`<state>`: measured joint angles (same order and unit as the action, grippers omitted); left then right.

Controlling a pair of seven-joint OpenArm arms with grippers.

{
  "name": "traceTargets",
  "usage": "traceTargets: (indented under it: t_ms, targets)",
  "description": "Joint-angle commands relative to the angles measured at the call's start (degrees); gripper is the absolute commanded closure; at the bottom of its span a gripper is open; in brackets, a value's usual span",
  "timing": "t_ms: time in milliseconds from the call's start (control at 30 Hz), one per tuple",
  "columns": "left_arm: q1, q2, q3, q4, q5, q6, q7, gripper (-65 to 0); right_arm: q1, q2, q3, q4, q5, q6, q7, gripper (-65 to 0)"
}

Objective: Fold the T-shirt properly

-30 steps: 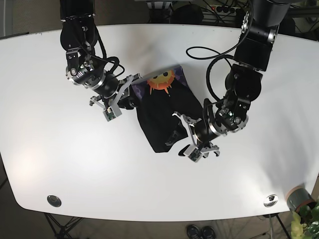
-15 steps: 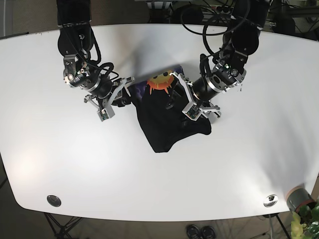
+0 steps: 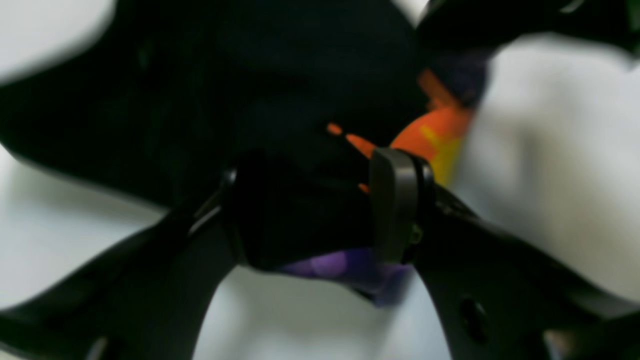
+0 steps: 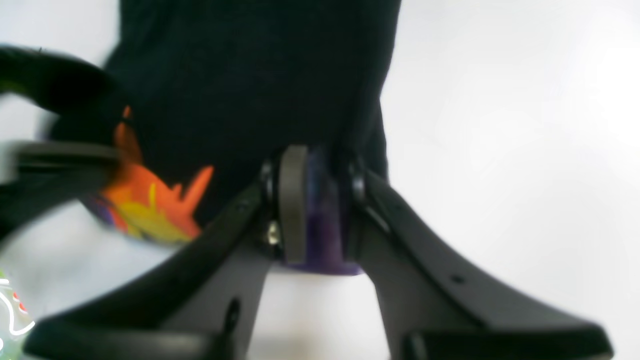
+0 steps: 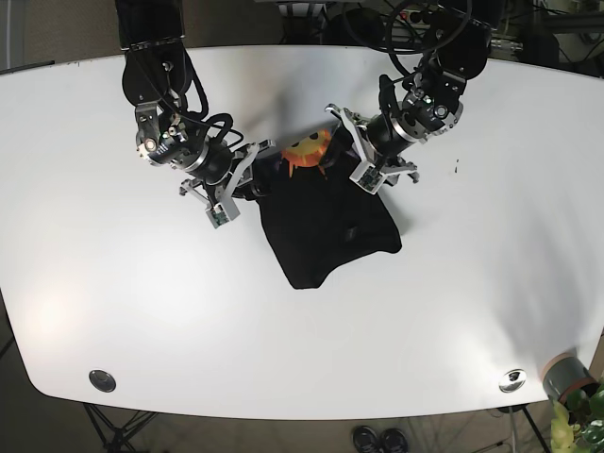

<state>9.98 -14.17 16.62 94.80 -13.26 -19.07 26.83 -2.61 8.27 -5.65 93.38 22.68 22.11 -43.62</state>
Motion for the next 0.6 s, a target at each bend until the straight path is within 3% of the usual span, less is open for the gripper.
traceTargets:
  t_ms: [0, 167, 567]
  targets:
    - [-0.97, -0.2, -0.14, -3.95, -0.5, -0.23, -0.76, -30.0, 0.99, 0.21, 0.16, 1.17, 0.75, 0.27, 1.46, -9.4]
    - [-0.97, -0.38, -0.4, -2.54, -0.68, -0.4, -4.1, -29.9, 0.99, 0.21, 0.16, 1.34, 0.84, 0.27, 1.46, -9.4]
    - [3.25, -0.2, -7.7, 13.02, -0.68, -0.4, -4.19, -29.9, -0.42, 0.21, 0.16, 6.26, 0.84, 0.27, 1.2, -9.4]
